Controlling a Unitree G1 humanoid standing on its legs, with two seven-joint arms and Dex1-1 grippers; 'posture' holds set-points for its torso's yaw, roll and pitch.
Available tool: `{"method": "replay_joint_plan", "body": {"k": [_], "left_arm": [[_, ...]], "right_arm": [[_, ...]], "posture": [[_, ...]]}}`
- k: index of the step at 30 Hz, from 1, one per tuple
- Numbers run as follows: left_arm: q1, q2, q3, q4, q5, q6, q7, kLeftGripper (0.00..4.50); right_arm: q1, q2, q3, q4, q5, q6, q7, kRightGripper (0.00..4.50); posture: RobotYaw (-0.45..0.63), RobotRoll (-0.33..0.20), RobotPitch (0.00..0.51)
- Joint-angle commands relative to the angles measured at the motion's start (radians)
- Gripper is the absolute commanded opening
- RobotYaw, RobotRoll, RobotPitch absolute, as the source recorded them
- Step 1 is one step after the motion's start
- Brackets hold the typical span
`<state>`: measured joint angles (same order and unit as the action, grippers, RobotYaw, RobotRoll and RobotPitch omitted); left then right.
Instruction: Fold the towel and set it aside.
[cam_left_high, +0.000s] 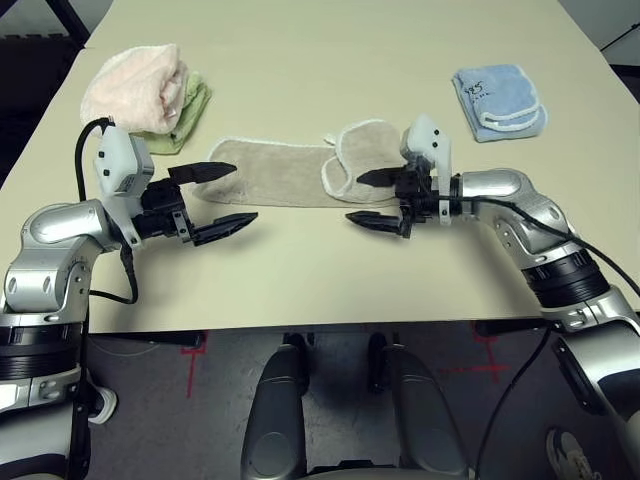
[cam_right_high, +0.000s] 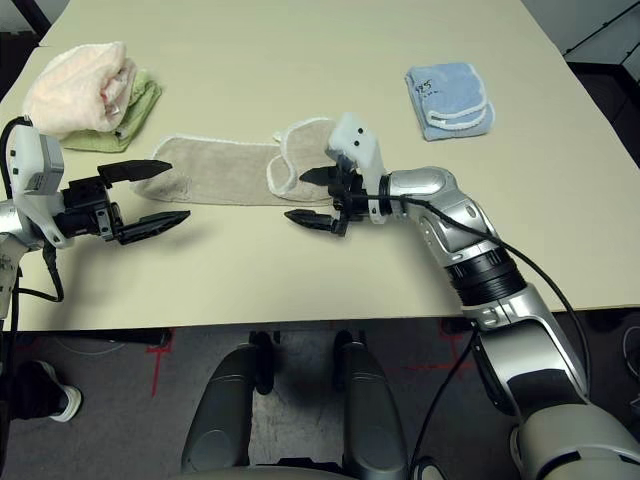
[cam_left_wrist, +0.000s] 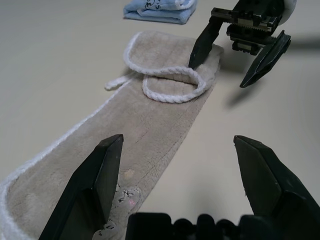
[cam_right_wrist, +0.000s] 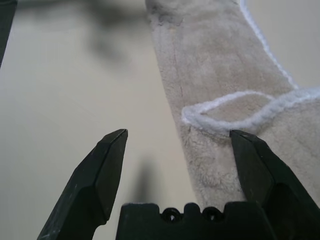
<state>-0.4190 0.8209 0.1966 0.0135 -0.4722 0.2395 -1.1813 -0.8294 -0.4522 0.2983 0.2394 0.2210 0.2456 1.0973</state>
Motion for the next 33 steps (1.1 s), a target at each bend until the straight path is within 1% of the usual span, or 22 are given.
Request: {"method": "replay_joint_plan", "body": {"k": [1,7,12,14,18,22,24,28,30,33], "left_arm": [[0.016,0.007,0.004,-0.018,-0.01,0.007,0.001,4.5],[0.012,0.005,0.0,-0.017,-0.009,0.011,0.001,4.5],[0.014,0.006,-0.001,-0.019,-0.008,0.013,0.003,4.5],[0.014,0.006,-0.002,-0.018,-0.007,0.014,0.003,4.5],[0.008,0.005,-0.004,-0.013,-0.005,0.015,0.005,4.5],[0.004,-0.002,0.0,-0.013,-0.014,0.033,0.016,4.5],[0.004,-0.006,-0.002,-0.012,-0.015,0.036,0.02,4.5],[-0.003,-0.016,-0.008,-0.008,-0.008,0.035,0.029,4.5],[-0.007,-0.022,-0.005,0.001,-0.004,0.03,0.039,4.5],[-0.012,-0.028,0.0,0.018,0.006,0.032,0.066,4.5]], "right_arm": [[-0.028,0.025,0.021,0.051,-0.029,-0.05,0.042,4.48],[-0.064,0.049,0.049,0.109,-0.067,-0.013,0.113,4.48],[-0.079,0.07,0.034,0.141,-0.072,-0.011,0.118,4.48],[-0.088,0.085,-0.005,0.168,-0.05,-0.039,0.107,4.48],[-0.103,0.117,-0.146,0.224,0.068,-0.08,0.116,4.48],[-0.103,0.091,-0.267,0.297,0.153,-0.165,0.19,4.48],[-0.105,0.058,-0.299,0.365,0.156,-0.236,0.249,4.48],[-0.121,-0.026,-0.323,0.551,0.125,-0.428,0.381,4.48],[-0.13,-0.066,-0.319,0.639,0.098,-0.546,0.456,4.48],[-0.156,-0.094,-0.319,0.718,0.075,-0.602,0.487,4.48]], "posture": [[0.0,0.0,0.226],[0.0,0.0,0.227],[0.0,0.0,0.228],[0.0,0.0,0.228],[0.0,0.0,0.227],[-0.01,0.0,0.229],[-0.01,0.0,0.231],[0.0,0.0,0.233],[0.01,0.0,0.231],[0.01,0.0,0.226]]}}
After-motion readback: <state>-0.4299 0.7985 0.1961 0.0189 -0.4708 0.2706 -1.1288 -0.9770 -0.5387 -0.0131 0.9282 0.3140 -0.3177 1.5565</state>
